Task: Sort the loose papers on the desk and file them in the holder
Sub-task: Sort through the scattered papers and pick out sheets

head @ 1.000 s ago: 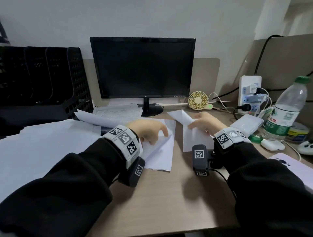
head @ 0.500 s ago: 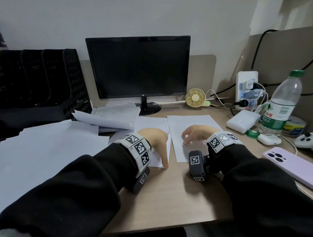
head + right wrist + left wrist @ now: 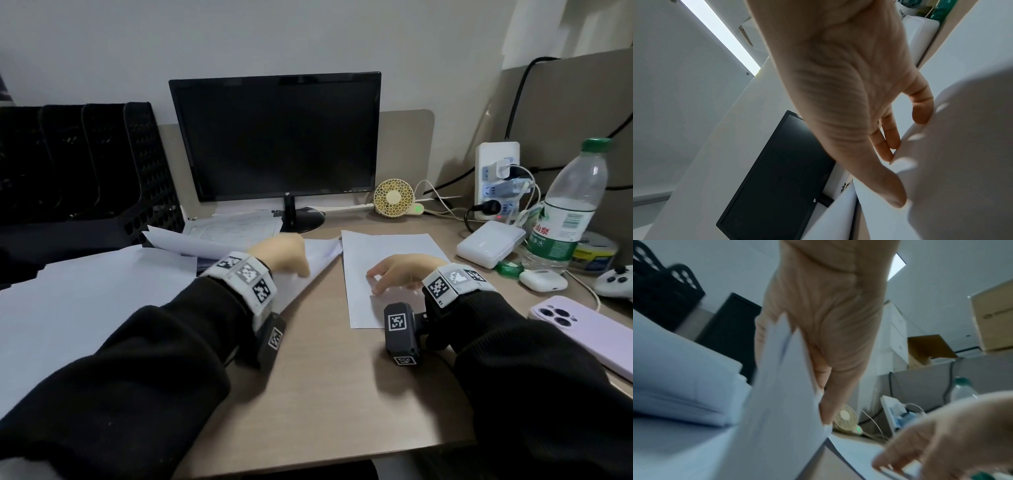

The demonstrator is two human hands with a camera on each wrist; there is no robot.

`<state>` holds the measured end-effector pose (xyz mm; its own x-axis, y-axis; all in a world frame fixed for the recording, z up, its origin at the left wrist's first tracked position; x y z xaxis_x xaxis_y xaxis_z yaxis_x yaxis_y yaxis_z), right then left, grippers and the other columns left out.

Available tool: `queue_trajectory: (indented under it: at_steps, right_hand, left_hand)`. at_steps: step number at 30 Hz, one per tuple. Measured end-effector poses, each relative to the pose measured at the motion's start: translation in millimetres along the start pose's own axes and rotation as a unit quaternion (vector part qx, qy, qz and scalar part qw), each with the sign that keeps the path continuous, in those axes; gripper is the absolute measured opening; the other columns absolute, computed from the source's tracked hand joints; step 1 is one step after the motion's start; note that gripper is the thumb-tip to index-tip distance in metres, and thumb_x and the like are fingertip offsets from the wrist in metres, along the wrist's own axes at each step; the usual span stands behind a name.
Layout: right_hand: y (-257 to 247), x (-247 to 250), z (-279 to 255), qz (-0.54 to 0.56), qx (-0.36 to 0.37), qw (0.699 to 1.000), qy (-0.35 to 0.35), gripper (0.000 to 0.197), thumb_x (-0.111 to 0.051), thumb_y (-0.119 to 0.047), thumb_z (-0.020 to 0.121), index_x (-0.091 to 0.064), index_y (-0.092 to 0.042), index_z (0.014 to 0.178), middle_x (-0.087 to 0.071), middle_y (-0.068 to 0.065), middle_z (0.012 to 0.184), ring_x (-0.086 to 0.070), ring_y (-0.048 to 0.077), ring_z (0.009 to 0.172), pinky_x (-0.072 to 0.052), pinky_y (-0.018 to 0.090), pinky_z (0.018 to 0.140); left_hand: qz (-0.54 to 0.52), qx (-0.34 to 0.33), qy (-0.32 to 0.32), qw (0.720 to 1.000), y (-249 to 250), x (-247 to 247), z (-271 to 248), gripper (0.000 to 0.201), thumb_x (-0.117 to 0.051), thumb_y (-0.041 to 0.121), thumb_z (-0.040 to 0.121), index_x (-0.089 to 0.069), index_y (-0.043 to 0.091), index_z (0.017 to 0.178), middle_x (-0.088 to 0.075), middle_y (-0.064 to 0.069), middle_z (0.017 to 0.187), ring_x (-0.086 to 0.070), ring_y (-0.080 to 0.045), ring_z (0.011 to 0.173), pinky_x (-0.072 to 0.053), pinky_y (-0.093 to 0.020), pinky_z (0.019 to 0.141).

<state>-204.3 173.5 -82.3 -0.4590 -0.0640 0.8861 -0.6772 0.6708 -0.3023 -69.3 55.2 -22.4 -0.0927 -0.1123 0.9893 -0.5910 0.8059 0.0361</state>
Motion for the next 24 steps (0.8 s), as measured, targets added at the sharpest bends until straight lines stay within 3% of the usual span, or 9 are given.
queue_trajectory:
  at_steps: [2,7,11,13,15,17,19,22,24]
  right_hand:
    - [-0.9,0.4,-1.2,-0.016,-0.004,1.0,0.002,0.051,-0.062,-0.029,0.091,-0.047,-0.024,0.139,-0.055,-0.011,0.095,-0.036,0.002,0.058,-0.026,0.017,0.05]
    - [-18.4,-6.9,-2.6,-0.095,0.015,0.995,-0.008,0.041,-0.056,-0.032,0.093,-0.054,-0.018,0.132,-0.055,0.001,0.11,-0.041,0.006,0.058,-0.033,0.02,0.052]
    - [-41.0,-17.2,-3.9,-0.118,0.057,0.991,-0.017,0.013,-0.049,-0.032,0.095,-0.055,-0.022,0.101,-0.049,-0.007,0.083,-0.042,0.008,0.056,-0.031,0.021,0.05]
    - [-42.1,-23.8,1.7,-0.038,0.049,0.997,-0.037,0.016,-0.045,-0.034,0.096,-0.054,-0.021,0.096,-0.048,-0.007,0.082,-0.049,0.012,0.068,-0.037,0.021,0.054]
    - [-33.8,-24.4,8.6,0.138,0.026,0.989,-0.046,0.026,-0.043,-0.04,0.095,-0.057,-0.019,0.104,-0.054,-0.005,0.096,-0.051,0.014,0.091,-0.046,0.023,0.063]
    - [-25.0,-16.8,7.9,0.31,0.014,0.95,-0.037,0.046,-0.039,-0.052,0.093,-0.059,-0.015,0.114,-0.059,-0.003,0.11,-0.051,0.014,0.1,-0.049,0.029,0.07]
    - [-21.1,-10.8,1.6,0.445,0.026,0.893,-0.055,0.061,-0.032,-0.063,0.089,-0.061,-0.013,0.108,-0.062,0.002,0.099,-0.054,0.018,0.092,-0.046,0.032,0.073]
    - [-9.9,9.2,-3.6,0.564,0.053,0.823,-0.03,0.067,-0.023,-0.066,0.091,-0.063,-0.013,0.091,-0.063,0.004,0.078,-0.057,0.021,0.074,-0.044,0.031,0.069]
    - [9.6,25.9,-4.9,0.598,0.04,0.799,0.051,0.051,-0.038,-0.058,0.093,-0.065,-0.014,0.098,-0.066,0.002,0.08,-0.061,0.021,0.075,-0.046,0.031,0.067]
  left_hand:
    - [-0.042,0.009,0.047,0.998,-17.1,24.4,-3.1,0.026,-0.065,0.022,0.083,-0.051,0.01,0.064,-0.044,0.0,0.061,-0.039,-0.014,0.054,-0.029,-0.024,0.048]
    - [-0.16,-0.018,0.16,0.974,-40.6,86.5,-23.3,0.018,-0.077,0.026,0.075,-0.066,0.014,0.068,-0.056,0.004,0.066,-0.047,-0.009,0.055,-0.035,-0.021,0.047]
    - [-0.23,-0.105,0.191,0.949,-29.3,115.1,-43.6,0.028,-0.079,0.029,0.075,-0.059,0.013,0.062,-0.046,0.006,0.052,-0.04,-0.008,0.046,-0.032,-0.018,0.045]
    - [-0.282,-0.167,0.202,0.923,-17.7,128.5,-58.4,0.031,-0.079,0.028,0.076,-0.056,0.01,0.065,-0.044,0.001,0.054,-0.038,-0.007,0.048,-0.032,-0.017,0.047]
    - [-0.37,-0.22,0.218,0.876,-15.2,142.0,-70.9,0.03,-0.079,0.024,0.076,-0.056,0.005,0.071,-0.053,-0.005,0.065,-0.05,-0.01,0.057,-0.04,-0.02,0.054]
    - [-0.44,-0.239,0.247,0.829,-21.5,150.4,-77.4,0.025,-0.076,0.02,0.08,-0.054,0.01,0.071,-0.062,-0.004,0.074,-0.06,-0.011,0.065,-0.048,-0.021,0.058]
    - [-0.469,-0.211,0.281,0.81,-31.6,147.7,-70.7,0.024,-0.071,0.018,0.086,-0.051,0.017,0.072,-0.062,0.0,0.076,-0.061,-0.01,0.066,-0.049,-0.021,0.059]
    - [-0.481,-0.123,0.292,0.817,-47.9,119.5,-41.1,0.025,-0.068,0.024,0.087,-0.049,0.018,0.072,-0.058,0.001,0.075,-0.057,-0.014,0.068,-0.046,-0.029,0.062]
    - [-0.475,-0.072,0.28,0.831,-50.3,95.1,-24.5,0.029,-0.069,0.03,0.086,-0.048,0.016,0.071,-0.056,-0.001,0.075,-0.055,-0.017,0.069,-0.043,-0.03,0.061]
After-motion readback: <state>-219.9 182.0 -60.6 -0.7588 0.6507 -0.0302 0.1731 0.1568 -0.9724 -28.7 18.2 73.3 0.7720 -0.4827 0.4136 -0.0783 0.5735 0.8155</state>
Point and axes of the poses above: each hand's wrist, its own z-axis towards the middle knuckle, its own x-axis out of the back of the hand, y = z × x, the point moved 10 cm from there along z, towards the middle knuckle
